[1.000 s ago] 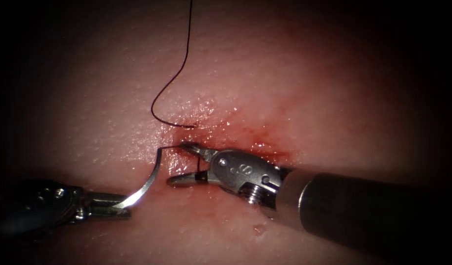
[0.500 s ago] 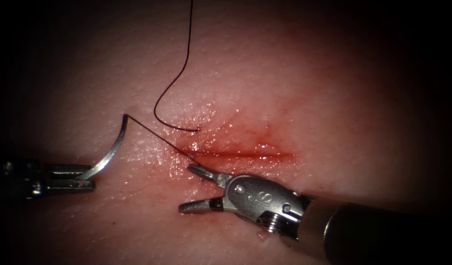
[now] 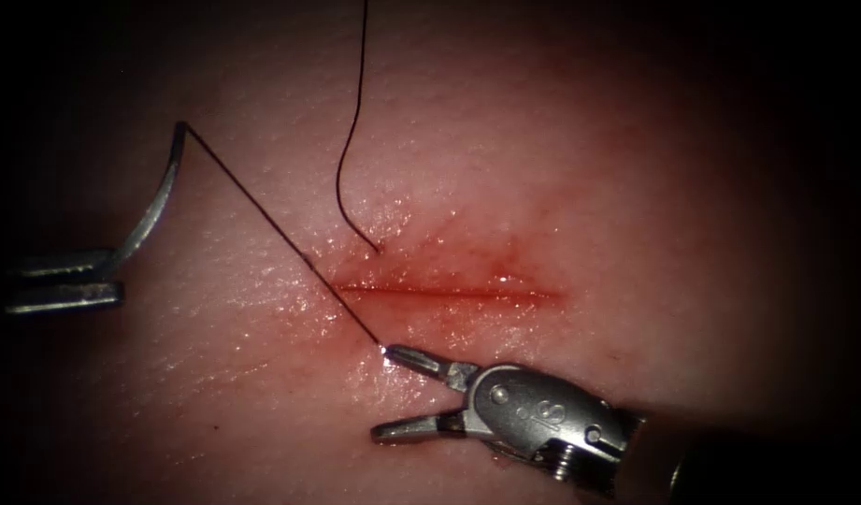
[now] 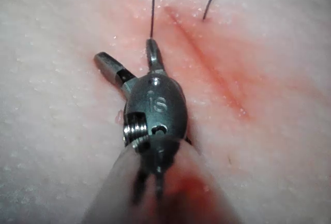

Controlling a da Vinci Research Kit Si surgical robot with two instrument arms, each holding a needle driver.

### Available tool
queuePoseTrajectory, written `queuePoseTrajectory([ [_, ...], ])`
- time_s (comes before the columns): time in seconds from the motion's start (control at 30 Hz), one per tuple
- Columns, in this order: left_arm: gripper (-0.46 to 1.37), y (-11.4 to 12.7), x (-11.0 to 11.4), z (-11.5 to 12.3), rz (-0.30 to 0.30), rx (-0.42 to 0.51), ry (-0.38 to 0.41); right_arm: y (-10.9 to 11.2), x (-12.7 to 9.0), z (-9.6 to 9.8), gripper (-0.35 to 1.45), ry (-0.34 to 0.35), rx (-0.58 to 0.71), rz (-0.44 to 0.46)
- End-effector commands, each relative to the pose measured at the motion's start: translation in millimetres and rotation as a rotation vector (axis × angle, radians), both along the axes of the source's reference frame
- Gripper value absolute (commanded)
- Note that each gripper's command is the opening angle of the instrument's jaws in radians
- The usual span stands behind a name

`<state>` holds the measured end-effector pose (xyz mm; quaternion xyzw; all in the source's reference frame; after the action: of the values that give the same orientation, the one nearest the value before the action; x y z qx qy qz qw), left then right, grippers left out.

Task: Wound Closure
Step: Use the right tool to pull the suture through the incision

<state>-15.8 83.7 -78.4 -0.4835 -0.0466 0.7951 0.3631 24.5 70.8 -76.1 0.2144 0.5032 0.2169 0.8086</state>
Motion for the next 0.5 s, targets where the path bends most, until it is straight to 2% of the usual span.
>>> queuePoseTrajectory([
  [0.03, -0.35, 0.0, 0.1, -0.1, 0.000, -0.003, -0.003, 0.0, 0.0, 0.2, 1.38, -0.006, 0.000, 0.009],
  [0.23, -0.35, 0.9, 0.7, -2.6, 0.000, -0.039, -0.003, 1.5, -0.1, 0.4, 1.37, -0.031, 0.014, 0.095],
  [0.4, -0.35, 0.0, 0.9, -2.6, 0.006, -0.051, -0.004, 3.5, 0.4, 0.1, 1.38, -0.029, 0.034, 0.165],
  [0.5, -0.35, -0.4, 1.1, -2.3, 0.005, -0.051, -0.005, 4.0, 0.9, 0.3, 1.41, -0.031, 0.037, 0.174],
])
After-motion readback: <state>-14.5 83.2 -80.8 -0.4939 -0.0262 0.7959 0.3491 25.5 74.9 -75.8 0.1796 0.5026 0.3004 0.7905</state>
